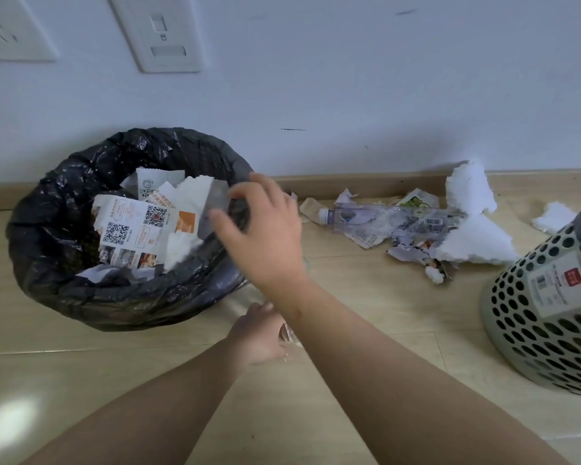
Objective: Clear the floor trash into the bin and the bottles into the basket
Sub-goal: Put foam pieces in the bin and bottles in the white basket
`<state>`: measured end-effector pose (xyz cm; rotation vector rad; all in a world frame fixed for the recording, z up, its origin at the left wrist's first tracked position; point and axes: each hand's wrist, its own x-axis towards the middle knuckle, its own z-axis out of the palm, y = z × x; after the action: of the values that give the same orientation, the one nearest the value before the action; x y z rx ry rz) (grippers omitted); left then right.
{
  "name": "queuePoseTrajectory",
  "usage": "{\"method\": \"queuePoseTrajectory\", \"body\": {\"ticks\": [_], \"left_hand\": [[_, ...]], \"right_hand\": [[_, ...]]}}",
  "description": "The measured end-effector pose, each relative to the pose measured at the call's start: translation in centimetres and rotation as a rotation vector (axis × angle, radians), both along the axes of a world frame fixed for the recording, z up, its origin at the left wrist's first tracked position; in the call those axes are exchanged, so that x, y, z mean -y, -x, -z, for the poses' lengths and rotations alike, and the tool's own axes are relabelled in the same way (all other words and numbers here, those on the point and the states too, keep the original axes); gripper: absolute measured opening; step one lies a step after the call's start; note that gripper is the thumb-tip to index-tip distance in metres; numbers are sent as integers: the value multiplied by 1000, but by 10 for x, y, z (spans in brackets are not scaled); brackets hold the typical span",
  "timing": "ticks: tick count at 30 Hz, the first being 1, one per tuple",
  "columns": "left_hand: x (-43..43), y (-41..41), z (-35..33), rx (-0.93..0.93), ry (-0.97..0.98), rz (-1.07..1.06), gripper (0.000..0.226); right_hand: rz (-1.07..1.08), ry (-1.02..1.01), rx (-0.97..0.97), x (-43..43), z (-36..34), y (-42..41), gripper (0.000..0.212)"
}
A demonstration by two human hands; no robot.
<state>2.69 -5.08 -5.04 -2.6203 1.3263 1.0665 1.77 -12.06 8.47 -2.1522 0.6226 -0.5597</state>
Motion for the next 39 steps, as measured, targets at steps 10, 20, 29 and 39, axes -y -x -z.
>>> {"method": "queuePoseTrajectory", "body": {"ticks": [10, 20, 29, 39], "left_hand": [[1, 1, 11, -8, 147, -20, 49], [3, 6, 19, -146, 231, -240, 41], [6, 14, 16, -665, 313, -661, 36], [35, 13, -22, -493, 610, -820, 10]], "right_hand": [[241, -218, -597, 43, 97, 77, 38], [379, -1047, -538, 26, 137, 92, 36], [471, -1368, -441, 27, 133, 95, 8], [581, -1486, -45, 45, 98, 79, 14]]}}
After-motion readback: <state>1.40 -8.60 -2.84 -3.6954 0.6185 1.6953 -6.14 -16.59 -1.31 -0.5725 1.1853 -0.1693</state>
